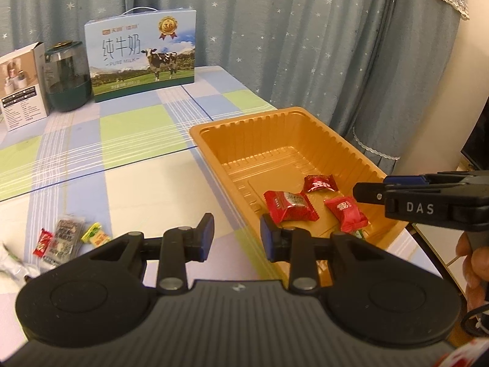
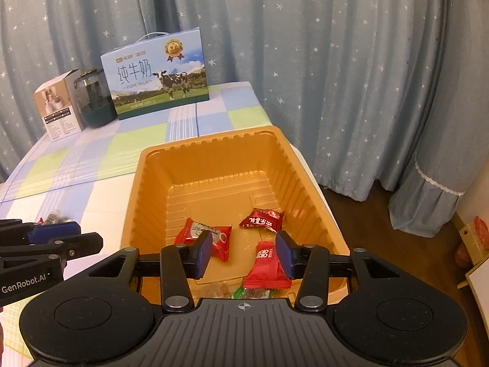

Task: Organize snacks
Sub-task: 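Withdraw both grippers from the tray back over the snack pile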

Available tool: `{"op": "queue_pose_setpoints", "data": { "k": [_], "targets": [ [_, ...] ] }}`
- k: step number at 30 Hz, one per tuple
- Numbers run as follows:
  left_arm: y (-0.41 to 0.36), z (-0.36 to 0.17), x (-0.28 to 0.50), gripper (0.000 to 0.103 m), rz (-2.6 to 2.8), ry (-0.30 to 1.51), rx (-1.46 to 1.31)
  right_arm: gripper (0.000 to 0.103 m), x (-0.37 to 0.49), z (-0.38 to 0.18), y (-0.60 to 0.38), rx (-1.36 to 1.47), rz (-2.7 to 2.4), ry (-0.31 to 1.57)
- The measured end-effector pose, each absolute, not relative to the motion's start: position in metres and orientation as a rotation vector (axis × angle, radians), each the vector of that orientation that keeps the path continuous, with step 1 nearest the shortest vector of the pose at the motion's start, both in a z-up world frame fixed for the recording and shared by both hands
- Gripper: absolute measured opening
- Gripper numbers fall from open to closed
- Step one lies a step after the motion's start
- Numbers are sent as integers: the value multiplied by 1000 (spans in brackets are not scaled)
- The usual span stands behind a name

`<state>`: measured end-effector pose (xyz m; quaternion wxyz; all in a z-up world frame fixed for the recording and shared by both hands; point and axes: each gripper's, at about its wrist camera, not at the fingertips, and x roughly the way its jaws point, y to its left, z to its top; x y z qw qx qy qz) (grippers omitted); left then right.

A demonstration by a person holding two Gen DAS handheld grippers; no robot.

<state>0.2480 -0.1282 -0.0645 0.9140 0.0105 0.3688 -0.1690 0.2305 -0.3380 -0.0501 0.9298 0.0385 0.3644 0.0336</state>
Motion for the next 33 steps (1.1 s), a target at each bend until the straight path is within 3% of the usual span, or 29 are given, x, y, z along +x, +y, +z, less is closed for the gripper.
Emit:
{"op": "queue_pose_setpoints", "data": {
  "k": [19,33],
  "targets": [
    [-55,-22,157,40,-216,716,-32,47,160,4,-289,103,154,682],
    [33,-8,97,45,-32,689,-72,53,128,4,-227,100,263,692]
  ]
}}
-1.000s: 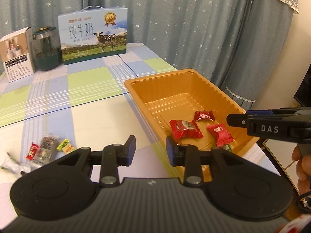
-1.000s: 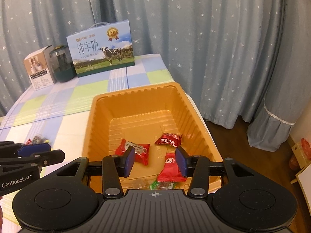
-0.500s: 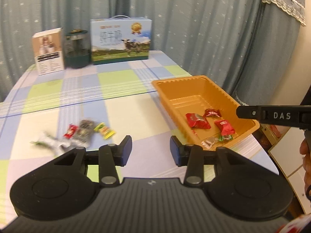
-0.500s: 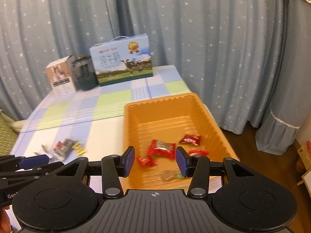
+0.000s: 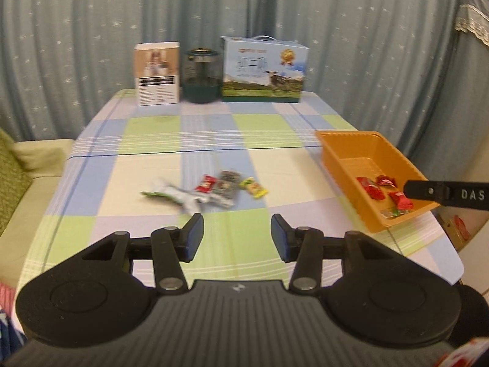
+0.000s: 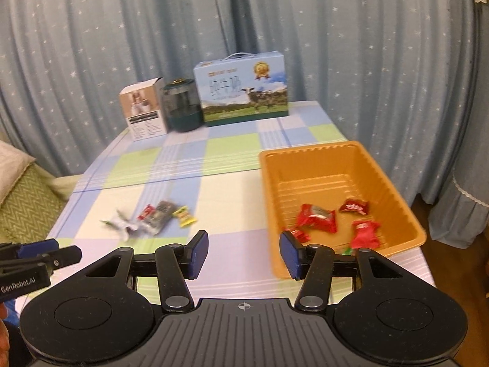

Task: Organize snacks
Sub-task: 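Withdraw both grippers from the tray back over the snack pile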

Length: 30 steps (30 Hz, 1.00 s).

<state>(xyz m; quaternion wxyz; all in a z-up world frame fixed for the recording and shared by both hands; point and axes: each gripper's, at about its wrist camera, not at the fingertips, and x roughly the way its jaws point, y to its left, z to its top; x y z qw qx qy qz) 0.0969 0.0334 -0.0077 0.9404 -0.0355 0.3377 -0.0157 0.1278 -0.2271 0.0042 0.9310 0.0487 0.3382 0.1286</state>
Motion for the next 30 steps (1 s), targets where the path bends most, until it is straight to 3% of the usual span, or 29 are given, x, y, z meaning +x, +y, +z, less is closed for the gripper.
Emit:
{"op": "queue_pose_setpoints", "data": {
  "k": [30],
  "targets": [
    [90,-45,123,50,51,765,-118,55,152,-34,-170,65,352,749]
  ]
}}
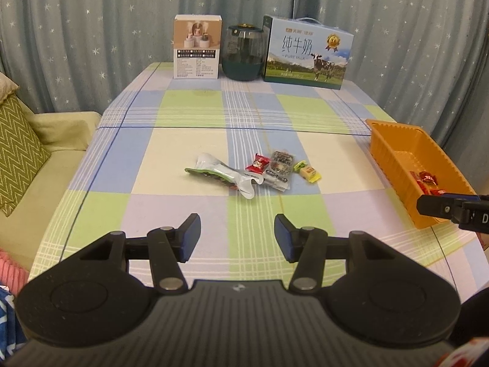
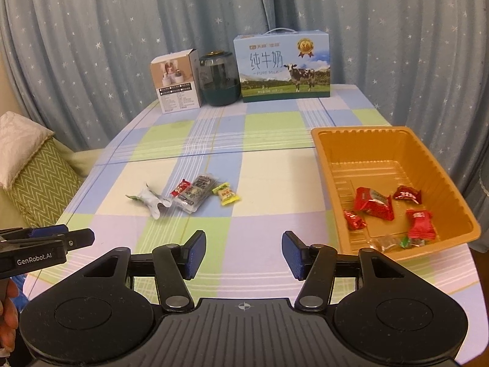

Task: Organize snacks
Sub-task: 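Withdraw both grippers from the tray back over the snack pile, then grasp the green-and-white pouch with the left gripper while the right grasps the yellow candy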

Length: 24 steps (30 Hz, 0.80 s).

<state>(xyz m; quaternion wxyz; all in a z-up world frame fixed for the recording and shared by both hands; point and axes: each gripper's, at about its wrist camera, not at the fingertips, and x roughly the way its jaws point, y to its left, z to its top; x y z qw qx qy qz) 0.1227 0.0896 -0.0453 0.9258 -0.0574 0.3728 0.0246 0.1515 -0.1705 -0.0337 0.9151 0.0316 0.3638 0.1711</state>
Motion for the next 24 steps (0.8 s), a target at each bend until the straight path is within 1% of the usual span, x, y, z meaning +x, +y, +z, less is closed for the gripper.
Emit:
{"op": "queue_pose_setpoints", "data": {
  "k": [14,24],
  "targets": [
    [108,-91,203,50,20,801,-97,55,232,-88,-137,16,412,775],
    [130,-123,256,50,0,852,-247,55,282,-114,-126,17,427,794]
  ]
}}
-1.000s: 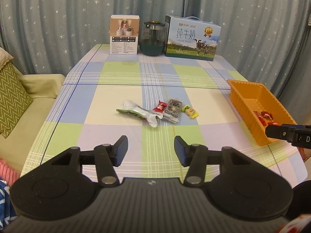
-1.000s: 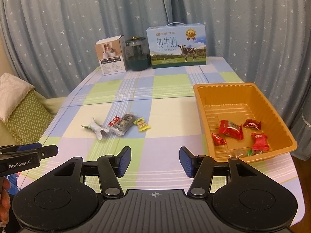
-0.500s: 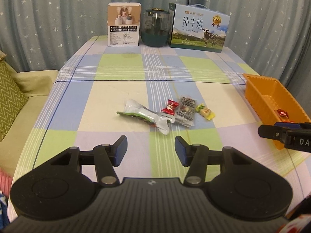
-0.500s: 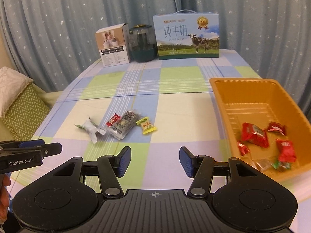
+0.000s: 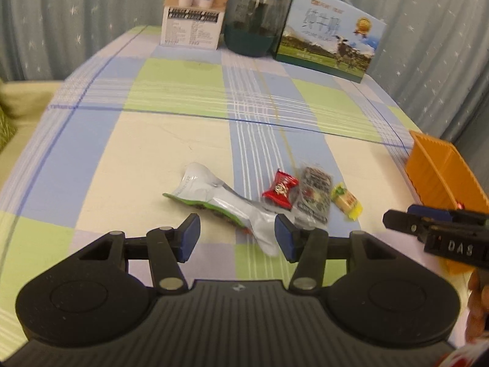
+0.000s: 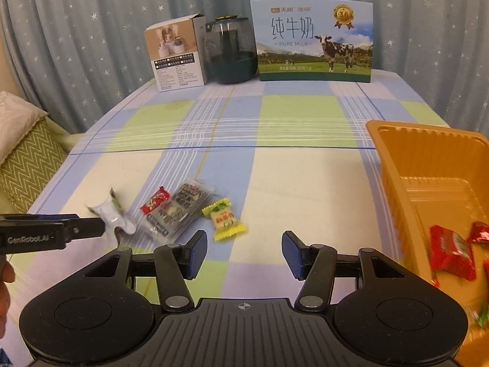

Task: Organize snacks
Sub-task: 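Grasp the green-and-white pouch with the left gripper while the right grasps the yellow candy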

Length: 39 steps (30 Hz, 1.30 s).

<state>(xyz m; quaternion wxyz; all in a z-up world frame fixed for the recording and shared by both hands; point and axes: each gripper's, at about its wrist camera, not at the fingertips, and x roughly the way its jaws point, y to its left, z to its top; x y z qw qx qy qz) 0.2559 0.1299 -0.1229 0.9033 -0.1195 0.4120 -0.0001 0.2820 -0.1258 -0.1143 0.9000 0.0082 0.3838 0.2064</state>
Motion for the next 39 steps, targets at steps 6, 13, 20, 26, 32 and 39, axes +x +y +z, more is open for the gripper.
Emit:
{"op": "queue_pose_setpoints", "data": {
  "k": [6,13,20,26,32,39],
  "targets": [
    [131,-135,279,49,-6,860,-290,55,297,-123,-120,16,430,807],
    [125,-142,296,48,-3,866,-256,55,307,-128,-118,12,428,812],
    [127,-142,297,26,-16,882,-189,55,312,-133,-113,1,439,816],
    [126,-138,292,22,-17,882,-76,55,316,-135,-110,-2,445,813],
    [116,-139,293,22,-18,872,-2,44,321,-142,-97,-51,486,822],
    [119,-144,295,23,-17,868,-18,35,326,-148,-90,-95,515,804]
  ]
}}
